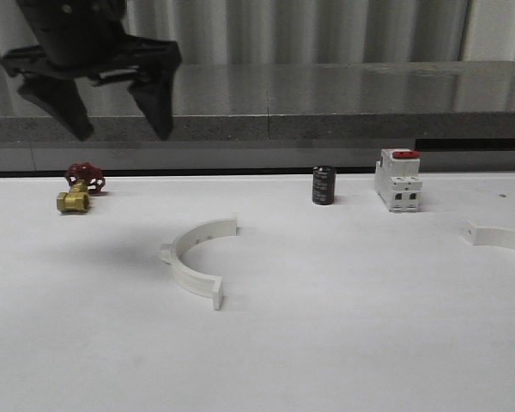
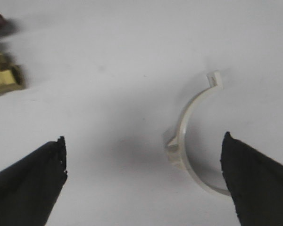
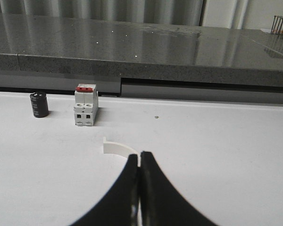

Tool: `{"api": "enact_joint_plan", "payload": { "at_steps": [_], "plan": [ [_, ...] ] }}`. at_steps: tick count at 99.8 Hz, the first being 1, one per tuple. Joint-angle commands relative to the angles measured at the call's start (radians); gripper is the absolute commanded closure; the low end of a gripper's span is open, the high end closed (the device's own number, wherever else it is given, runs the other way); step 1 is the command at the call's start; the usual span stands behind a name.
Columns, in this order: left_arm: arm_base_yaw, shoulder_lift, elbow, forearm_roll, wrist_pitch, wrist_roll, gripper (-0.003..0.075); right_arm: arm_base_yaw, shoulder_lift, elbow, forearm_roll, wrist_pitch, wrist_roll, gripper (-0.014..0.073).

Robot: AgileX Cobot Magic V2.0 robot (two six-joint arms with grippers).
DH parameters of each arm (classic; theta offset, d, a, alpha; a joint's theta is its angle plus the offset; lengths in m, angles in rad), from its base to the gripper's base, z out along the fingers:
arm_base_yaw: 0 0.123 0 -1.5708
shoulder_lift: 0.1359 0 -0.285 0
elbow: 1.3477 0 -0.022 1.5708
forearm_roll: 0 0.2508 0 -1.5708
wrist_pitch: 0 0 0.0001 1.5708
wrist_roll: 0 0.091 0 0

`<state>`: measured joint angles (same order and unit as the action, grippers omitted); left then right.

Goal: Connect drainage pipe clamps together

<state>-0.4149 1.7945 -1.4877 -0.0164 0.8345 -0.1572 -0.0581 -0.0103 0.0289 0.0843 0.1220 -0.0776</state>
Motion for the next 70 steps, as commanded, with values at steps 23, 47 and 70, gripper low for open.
{"api": "enact_joint_plan", "payload": {
  "at_steps": [23, 47, 70],
  "plan": [
    [0.169, -0.319, 0.256, -0.004, -0.131, 0.078, 0.0091, -0.001, -0.020, -0.016, -0.004, -0.085, -0.003, 0.0661],
    [0.290, -0.576, 0.535, -0.004, -0.272, 0.087, 0.0092, -0.001, -0.020, -0.016, -0.004, -0.085, -0.003, 0.0661],
    [0.339, -0.828, 0.749, -0.031, -0.345, 0.087, 0.0092, -0.001, -0.020, -0.017, -0.004, -0.092, -0.003, 0.0661]
  ]
}}
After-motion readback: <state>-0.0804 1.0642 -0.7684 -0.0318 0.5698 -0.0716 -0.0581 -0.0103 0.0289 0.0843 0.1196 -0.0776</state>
